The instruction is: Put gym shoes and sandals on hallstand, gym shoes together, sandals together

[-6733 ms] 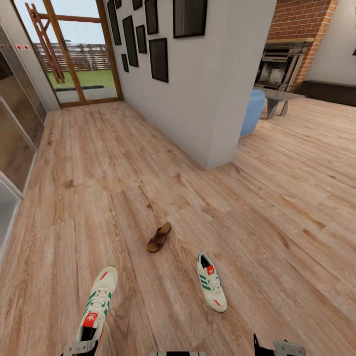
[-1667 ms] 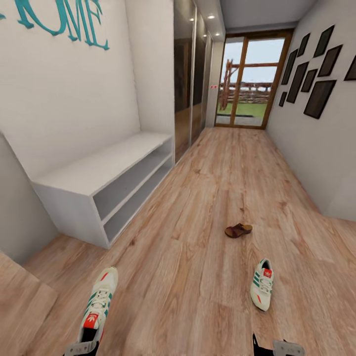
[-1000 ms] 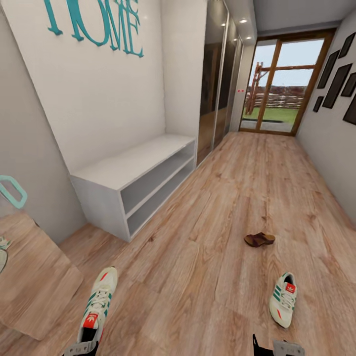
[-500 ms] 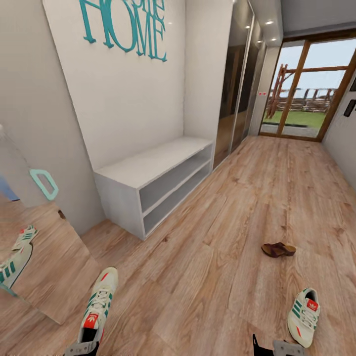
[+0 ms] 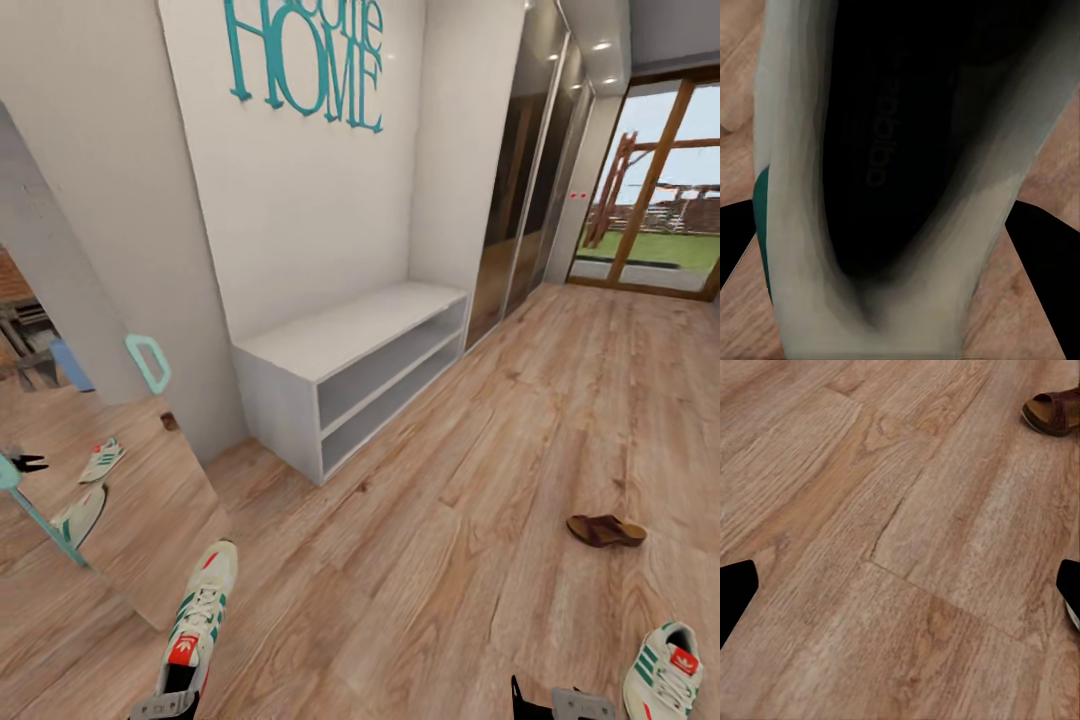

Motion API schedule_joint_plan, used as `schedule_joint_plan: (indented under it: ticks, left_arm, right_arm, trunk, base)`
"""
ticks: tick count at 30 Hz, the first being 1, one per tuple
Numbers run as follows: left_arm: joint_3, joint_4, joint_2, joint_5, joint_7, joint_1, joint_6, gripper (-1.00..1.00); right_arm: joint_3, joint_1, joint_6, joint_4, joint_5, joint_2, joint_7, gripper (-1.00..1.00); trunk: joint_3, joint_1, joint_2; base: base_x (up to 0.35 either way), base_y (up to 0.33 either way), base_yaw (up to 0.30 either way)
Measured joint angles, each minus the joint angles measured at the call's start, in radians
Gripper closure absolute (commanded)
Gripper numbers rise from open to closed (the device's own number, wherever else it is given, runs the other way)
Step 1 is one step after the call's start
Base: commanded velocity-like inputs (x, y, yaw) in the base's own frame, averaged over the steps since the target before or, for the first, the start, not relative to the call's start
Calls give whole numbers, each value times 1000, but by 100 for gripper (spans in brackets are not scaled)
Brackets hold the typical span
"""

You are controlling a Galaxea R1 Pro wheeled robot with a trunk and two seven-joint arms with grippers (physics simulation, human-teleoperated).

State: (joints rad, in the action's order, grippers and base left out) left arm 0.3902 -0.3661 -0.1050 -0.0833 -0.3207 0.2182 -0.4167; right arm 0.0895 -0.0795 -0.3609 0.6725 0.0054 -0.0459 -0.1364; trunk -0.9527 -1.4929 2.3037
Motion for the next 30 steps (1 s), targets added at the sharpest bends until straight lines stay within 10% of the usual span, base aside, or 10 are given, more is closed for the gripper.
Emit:
schedule_joint_plan:
  ticks: [30]
  left_arm:
    - [0, 0, 0, 0, 2, 0, 2, 100]
  right_arm:
    - [0, 0, 0, 0, 1, 0, 0, -100]
  trunk:
    - [34, 0, 0]
  base:
    - [0, 0, 192]
